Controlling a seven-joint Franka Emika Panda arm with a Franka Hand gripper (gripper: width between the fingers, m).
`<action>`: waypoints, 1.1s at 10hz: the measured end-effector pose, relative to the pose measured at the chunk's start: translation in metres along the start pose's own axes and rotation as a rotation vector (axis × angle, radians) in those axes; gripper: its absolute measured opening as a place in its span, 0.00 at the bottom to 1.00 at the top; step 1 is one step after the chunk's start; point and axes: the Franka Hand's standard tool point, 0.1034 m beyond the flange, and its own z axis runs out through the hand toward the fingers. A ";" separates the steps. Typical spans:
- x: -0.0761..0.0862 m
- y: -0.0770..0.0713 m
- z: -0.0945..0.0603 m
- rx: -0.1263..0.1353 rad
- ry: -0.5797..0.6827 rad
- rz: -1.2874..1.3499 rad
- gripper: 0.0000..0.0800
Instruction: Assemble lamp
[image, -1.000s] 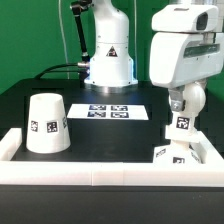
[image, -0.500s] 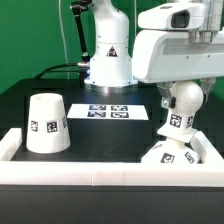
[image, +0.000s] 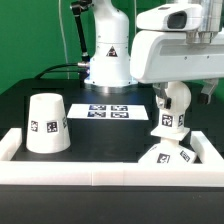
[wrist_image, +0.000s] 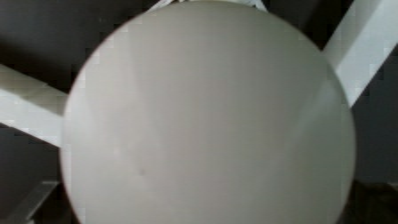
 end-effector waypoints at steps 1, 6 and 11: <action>-0.004 0.000 -0.001 -0.001 0.002 -0.018 0.87; -0.063 0.003 -0.026 -0.007 0.001 -0.035 0.87; -0.097 0.043 -0.015 0.018 -0.018 -0.045 0.87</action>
Offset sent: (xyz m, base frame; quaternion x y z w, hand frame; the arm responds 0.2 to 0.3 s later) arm -0.0513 -0.0109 0.0281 0.0118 0.0065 -0.0183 0.9997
